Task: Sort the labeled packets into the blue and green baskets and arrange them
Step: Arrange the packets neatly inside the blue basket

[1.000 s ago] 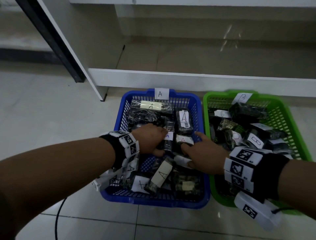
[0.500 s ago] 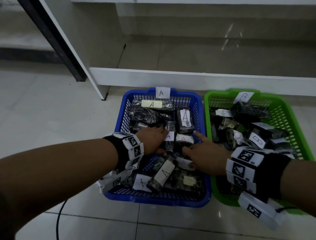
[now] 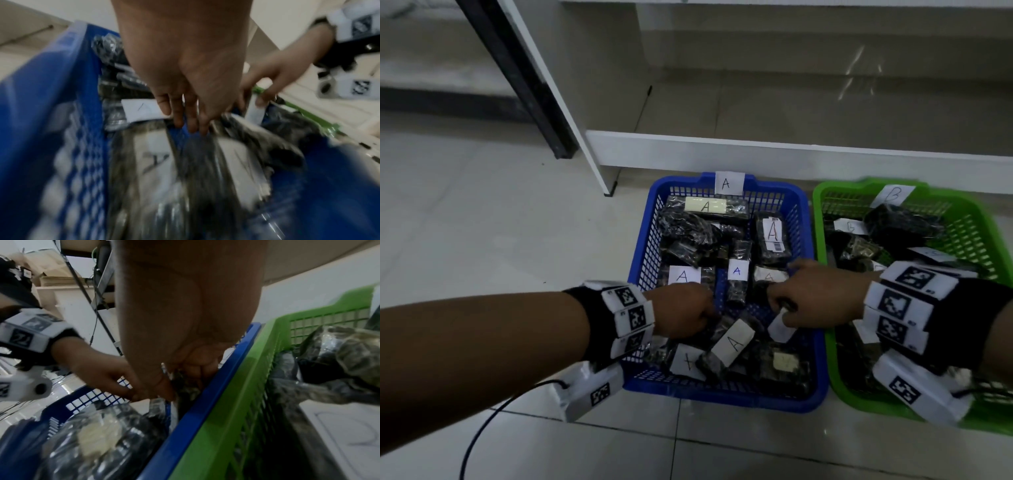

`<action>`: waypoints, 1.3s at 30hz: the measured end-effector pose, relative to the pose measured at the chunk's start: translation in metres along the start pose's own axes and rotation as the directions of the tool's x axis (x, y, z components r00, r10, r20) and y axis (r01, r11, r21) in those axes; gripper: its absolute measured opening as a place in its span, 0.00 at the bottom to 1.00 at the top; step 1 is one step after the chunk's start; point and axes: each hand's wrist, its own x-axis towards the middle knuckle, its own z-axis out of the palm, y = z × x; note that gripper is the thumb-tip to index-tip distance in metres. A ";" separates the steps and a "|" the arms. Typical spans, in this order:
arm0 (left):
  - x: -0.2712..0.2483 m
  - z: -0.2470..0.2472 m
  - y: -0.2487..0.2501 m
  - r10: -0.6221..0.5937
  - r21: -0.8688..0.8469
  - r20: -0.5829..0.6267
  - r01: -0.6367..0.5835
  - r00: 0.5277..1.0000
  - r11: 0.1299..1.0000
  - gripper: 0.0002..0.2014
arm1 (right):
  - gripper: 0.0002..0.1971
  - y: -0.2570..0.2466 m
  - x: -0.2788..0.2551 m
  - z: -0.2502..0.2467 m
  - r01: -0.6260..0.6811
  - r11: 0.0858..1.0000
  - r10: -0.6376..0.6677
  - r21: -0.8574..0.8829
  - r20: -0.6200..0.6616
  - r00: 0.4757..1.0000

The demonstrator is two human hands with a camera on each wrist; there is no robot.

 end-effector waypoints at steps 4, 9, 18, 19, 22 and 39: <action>0.013 -0.016 0.001 -0.047 0.035 -0.059 0.049 0.997 0.998 0.14 | 0.22 -0.007 0.007 0.010 0.034 0.998 -0.027 -0.045 0.147 0.989; 0.033 -0.025 0.009 0.042 0.078 -0.302 -0.019 0.952 0.997 0.18 | 0.20 -0.009 0.007 0.005 -0.020 0.997 0.028 -0.071 0.112 0.993; 0.078 -0.020 0.031 0.089 0.321 -0.263 0.000 0.961 0.947 0.24 | 0.19 0.002 -0.007 -0.010 -0.074 0.997 0.075 0.011 -0.100 0.992; 0.080 -0.019 0.031 0.120 0.344 -0.272 -0.020 0.955 0.939 0.21 | 0.20 0.005 -0.008 -0.009 -0.072 0.995 0.080 0.067 -0.114 0.990; 0.086 -0.019 0.029 0.166 0.409 -0.320 -0.022 0.933 0.912 0.14 | 0.19 0.012 -0.013 -0.014 -0.101 0.981 0.123 0.168 -0.127 0.984; 0.008 -0.025 0.013 -0.094 -0.096 -0.072 0.087 0.993 0.992 0.10 | 0.16 0.007 -0.006 -0.026 -0.153 0.978 0.168 0.142 -0.095 0.981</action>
